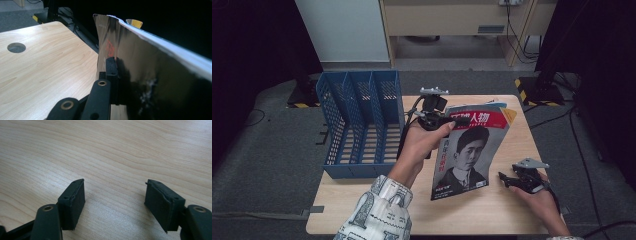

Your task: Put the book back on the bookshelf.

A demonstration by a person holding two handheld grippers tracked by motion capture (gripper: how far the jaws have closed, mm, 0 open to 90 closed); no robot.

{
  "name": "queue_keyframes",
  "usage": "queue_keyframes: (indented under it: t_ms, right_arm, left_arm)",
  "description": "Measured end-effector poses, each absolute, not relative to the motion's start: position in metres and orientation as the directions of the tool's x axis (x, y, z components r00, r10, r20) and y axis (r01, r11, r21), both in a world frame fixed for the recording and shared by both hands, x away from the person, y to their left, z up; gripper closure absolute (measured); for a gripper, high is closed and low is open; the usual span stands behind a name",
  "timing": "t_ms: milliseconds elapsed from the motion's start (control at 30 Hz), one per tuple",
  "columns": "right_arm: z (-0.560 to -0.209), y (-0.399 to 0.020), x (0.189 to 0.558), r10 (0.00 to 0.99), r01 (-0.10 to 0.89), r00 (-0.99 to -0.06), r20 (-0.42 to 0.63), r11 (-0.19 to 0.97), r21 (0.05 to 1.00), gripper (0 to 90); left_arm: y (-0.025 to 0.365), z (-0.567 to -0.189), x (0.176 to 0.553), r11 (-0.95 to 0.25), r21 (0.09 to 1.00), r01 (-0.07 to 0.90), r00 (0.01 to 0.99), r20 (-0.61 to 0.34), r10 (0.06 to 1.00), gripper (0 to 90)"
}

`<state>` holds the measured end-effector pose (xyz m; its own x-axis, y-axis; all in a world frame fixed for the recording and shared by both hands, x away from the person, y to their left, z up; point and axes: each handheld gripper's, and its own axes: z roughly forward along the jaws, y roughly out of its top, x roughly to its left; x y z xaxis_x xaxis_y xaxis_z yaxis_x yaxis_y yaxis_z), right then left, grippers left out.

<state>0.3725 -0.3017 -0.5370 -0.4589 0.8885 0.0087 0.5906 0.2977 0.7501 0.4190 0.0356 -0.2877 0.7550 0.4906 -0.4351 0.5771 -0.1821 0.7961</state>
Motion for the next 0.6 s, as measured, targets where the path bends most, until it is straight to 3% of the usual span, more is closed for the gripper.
queue_keyframes:
  t_ms: [600]
  right_arm:
    - [-0.538,-0.290,0.373,0.869,0.594,-0.495,0.008,0.332,0.733,16.4]
  left_arm:
    - [0.057,-0.278,0.419,-0.134,0.808,0.574,0.738,-0.439,0.513,86.3]
